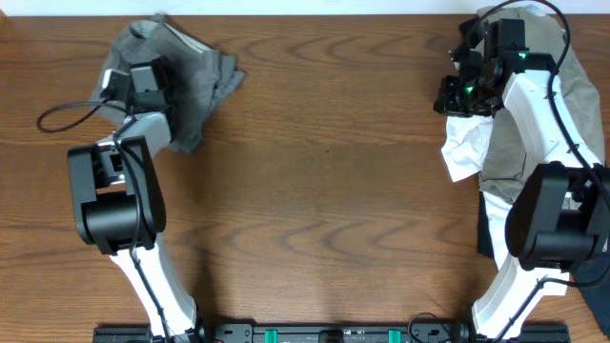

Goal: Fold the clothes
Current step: 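Grasp the folded shorts with the left gripper and lift them, then carry the folded shorts to the upper-left table corner and lower them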

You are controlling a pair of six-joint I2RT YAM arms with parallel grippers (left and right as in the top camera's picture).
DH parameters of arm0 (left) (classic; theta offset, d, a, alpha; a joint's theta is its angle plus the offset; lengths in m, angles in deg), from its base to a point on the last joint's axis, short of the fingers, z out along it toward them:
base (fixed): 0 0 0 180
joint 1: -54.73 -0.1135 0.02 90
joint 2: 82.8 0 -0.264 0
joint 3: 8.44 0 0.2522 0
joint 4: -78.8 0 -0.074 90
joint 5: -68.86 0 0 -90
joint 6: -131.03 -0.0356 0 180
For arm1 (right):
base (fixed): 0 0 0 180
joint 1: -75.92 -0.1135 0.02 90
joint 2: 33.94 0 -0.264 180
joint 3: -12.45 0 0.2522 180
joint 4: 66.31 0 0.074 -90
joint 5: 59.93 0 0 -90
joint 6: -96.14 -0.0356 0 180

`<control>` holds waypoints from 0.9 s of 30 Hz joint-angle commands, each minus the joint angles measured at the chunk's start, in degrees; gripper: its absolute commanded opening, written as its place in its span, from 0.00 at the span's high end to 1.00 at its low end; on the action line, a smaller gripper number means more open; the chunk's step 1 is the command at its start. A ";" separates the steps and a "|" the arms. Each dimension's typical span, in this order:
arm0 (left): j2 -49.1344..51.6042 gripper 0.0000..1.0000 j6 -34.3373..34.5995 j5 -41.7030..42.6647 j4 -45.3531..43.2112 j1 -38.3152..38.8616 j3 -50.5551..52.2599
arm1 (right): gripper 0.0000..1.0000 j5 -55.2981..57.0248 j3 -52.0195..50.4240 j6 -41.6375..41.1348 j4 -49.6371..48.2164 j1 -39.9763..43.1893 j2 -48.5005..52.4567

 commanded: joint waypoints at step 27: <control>-9.18 0.69 -88.91 16.15 20.83 2.54 1.16 | 0.92 0.20 0.70 0.70 -0.68 -2.45 -1.57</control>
